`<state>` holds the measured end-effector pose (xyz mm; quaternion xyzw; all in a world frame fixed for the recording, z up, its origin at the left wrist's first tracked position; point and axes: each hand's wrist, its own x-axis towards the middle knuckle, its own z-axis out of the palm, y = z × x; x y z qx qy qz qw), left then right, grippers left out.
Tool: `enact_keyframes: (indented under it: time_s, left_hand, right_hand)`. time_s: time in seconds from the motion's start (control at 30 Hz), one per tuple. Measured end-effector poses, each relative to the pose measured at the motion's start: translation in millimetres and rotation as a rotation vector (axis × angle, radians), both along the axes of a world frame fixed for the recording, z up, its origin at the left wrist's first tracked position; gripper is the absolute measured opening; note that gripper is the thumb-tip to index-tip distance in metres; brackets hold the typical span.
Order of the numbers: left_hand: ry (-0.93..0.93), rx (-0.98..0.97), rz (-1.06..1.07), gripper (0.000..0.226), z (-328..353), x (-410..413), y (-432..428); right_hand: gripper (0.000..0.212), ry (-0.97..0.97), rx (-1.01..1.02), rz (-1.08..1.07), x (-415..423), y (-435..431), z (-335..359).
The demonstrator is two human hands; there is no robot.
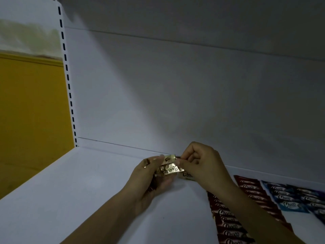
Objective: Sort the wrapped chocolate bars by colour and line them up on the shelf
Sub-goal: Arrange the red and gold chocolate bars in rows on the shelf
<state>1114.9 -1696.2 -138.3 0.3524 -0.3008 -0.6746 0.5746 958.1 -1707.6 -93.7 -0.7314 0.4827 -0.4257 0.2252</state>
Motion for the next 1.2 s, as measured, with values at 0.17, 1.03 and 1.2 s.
enact_keyframes:
  time_s: [0.17, 1.03, 1.2]
  left_hand:
    - [-0.1, -0.112, 0.077, 0.022, -3.6, -2.8, -0.5]
    - [-0.414, -0.168, 0.227, 0.004, -3.2, -5.1, 2.0]
    - [-0.37, -0.149, 0.354, 0.006, -7.1, -1.6, -4.1]
  right_hand:
    - [0.016, -0.102, 0.017, -0.011, -3.3, -4.2, 1.3]
    - [0.003, 0.503, 0.126, -0.082, -41.5, -22.5, -2.3]
    - [0.006, 0.612, 0.13, -0.113, -41.8, -27.8, -15.5]
